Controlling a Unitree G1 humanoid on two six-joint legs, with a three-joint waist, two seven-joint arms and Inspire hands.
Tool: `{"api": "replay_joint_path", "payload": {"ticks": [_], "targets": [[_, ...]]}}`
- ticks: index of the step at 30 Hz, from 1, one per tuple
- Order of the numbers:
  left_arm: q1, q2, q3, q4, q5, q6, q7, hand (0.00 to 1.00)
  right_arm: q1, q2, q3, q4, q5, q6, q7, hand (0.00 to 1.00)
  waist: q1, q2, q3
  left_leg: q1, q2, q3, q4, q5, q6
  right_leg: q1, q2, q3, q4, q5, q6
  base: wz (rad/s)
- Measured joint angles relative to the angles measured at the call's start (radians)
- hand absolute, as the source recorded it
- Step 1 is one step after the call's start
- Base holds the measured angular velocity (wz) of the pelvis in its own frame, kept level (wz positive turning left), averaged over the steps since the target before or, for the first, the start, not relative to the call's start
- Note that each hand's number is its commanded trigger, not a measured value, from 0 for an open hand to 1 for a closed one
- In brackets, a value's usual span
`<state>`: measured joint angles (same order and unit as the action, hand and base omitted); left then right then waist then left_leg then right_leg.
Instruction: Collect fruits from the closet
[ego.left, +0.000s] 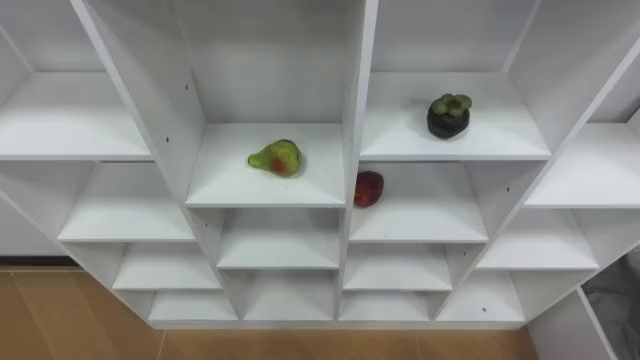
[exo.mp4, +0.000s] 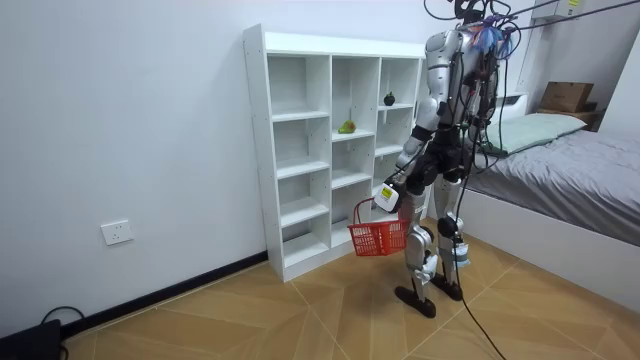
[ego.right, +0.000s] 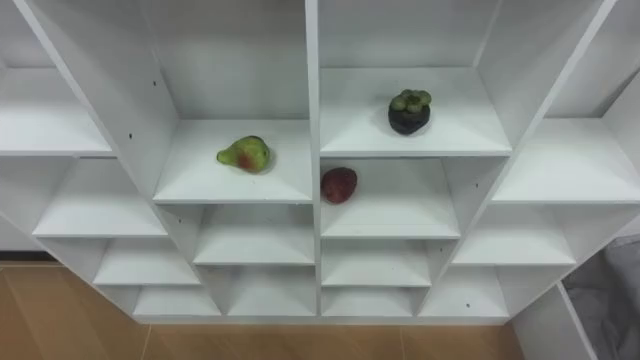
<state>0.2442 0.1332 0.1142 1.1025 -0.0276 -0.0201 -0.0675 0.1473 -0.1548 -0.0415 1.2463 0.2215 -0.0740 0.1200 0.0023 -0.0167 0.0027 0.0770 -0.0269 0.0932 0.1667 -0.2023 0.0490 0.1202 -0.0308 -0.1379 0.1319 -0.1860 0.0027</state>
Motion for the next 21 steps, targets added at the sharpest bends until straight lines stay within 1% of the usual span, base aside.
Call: {"api": "replay_joint_path", "payload": {"ticks": [15, 21], "targets": [[-0.009, -0.002, 0.0, -0.001, 0.0, -0.001, 0.017, 1.0, 0.007, 0.001, 0.0, 0.0, -0.003, -0.002, -0.056, 0.0, 0.002, 0.003, -0.0004, 0.002, 0.002, 0.008, 0.0, 0.0, 0.0, 0.0, 0.001, 0.001, 0.002, 0.0, 0.0, 0.0], [-0.012, -0.002, 0.0, -0.001, -0.001, -0.004, 0.017, 1.0, 0.012, 0.001, -0.001, -0.001, -0.041, -0.019, -0.088, 0.0, 0.0, 0.002, -0.0008, 0.001, 0.002, 0.008, -0.001, 0.0, 0.0, -0.001, 0.001, 0.001, 0.002, 0.0, 0.0, 0.0]]}}
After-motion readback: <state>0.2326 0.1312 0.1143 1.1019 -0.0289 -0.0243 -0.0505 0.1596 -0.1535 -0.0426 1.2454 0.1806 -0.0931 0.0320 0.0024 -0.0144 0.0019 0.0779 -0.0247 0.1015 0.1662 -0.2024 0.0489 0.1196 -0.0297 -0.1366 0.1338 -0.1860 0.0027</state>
